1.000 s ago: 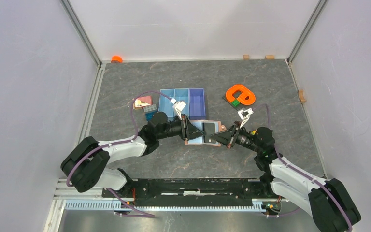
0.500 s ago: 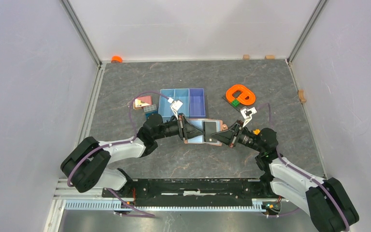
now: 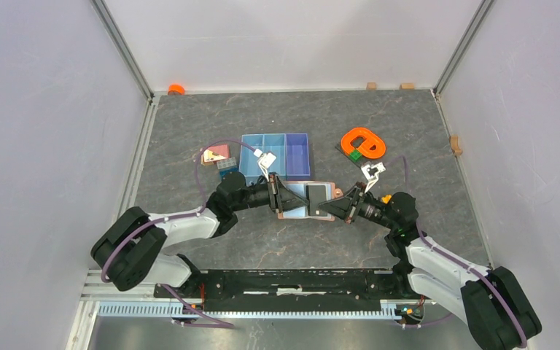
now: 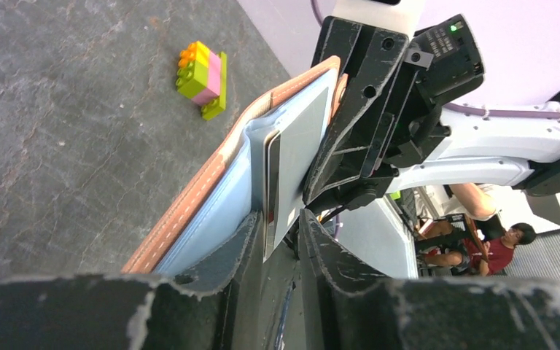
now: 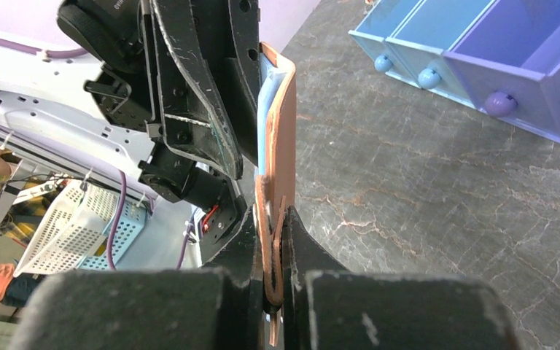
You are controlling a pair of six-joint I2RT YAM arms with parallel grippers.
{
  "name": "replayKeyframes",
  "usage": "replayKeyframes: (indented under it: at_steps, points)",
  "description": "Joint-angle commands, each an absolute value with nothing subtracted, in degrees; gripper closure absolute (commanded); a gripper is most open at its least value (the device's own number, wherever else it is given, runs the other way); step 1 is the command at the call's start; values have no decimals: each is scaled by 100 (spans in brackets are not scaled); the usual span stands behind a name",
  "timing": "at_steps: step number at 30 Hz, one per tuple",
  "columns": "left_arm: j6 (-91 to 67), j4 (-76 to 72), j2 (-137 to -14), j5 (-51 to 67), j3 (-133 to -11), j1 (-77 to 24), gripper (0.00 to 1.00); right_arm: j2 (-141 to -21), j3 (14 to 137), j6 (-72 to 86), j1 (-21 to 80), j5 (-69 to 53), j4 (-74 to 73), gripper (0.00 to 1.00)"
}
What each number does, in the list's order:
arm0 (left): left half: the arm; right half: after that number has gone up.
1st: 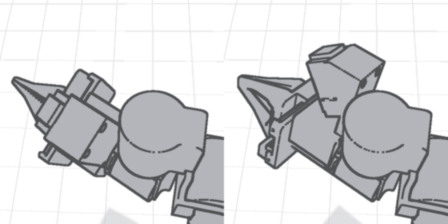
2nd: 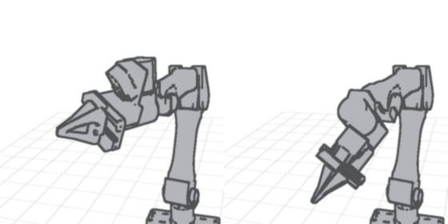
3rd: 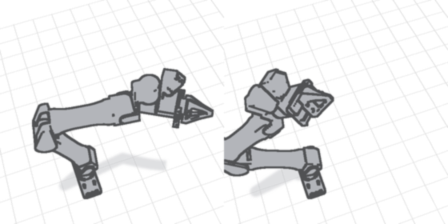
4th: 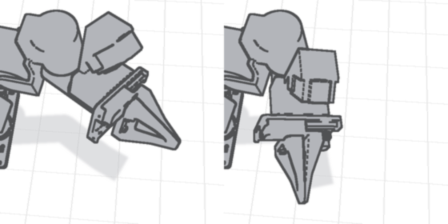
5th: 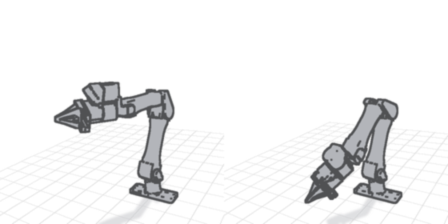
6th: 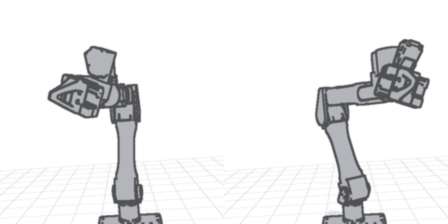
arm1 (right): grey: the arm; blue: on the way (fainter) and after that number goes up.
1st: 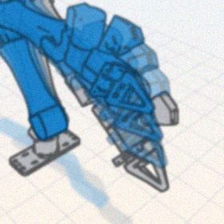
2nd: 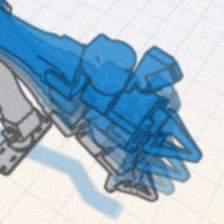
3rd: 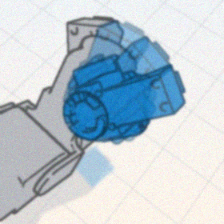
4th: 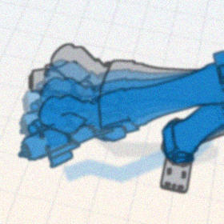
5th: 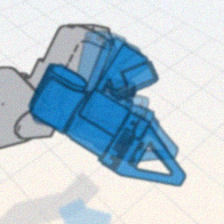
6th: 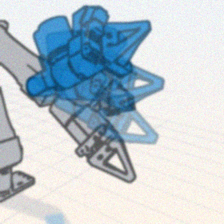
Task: Take the credit cards out of the card holder
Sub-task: Remove the credit card from the card holder.
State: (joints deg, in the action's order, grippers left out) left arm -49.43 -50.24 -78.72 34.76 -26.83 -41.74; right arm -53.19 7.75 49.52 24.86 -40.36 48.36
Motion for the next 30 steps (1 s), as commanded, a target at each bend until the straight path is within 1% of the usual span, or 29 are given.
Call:
replayKeyframes:
  at_steps: [1, 3, 5, 6, 7, 10, 12, 13, 16, 20, 22, 30]
  points:
    - [-4616, -4372, -7437, 3268, -2954, -4386, 69, -5217, 960, 4636, 2557, -3946, 4437, 100]
    - [-4518, -4274, -7355, 3173, -2926, -4386, 70, -5188, 974, 4597, 2555, -3920, 4351, 100]
    - [-4605, -4484, -7401, 3340, -2929, -4386, 84, -5201, 969, 4612, 2558, -3950, 4394, 100]
    - [-4657, -4596, -7469, 3447, -2941, -4387, 86, -5217, 969, 4643, 2558, -3981, 4434, 100]
    - [-4704, -4632, -7515, 3485, -2955, -4386, 86, -5239, 962, 4657, 2555, -3997, 4470, 100]
    - [-4687, -4526, -7552, 3372, -2963, -4386, 83, -5239, 962, 4641, 2557, -3969, 4444, 100]
    - [-4659, -4492, -7516, 3347, -2958, -4386, 77, -5207, 962, 4626, 2557, -3955, 4413, 100]
    - [-4635, -4456, -7467, 3314, -2944, -4386, 73, -5190, 970, 4609, 2553, -3943, 4396, 100]
    - [-4476, -4074, -7218, 2917, -2903, -4385, 64, -5134, 997, 4508, 2557, -3846, 4222, 100]
    - [-4278, -3539, -6935, 2415, -2869, -4377, 64, -5047, 1013, 4415, 2558, -3750, 4079, 100]
    - [-4254, -3533, -6903, 2404, -2850, -4377, 64, -5042, 1019, 4404, 2557, -3744, 4054, 100]
    - [-4460, -4110, -7188, 2940, -2870, -4377, 65, -5076, 979, 4491, 2557, -3831, 4225, 100]
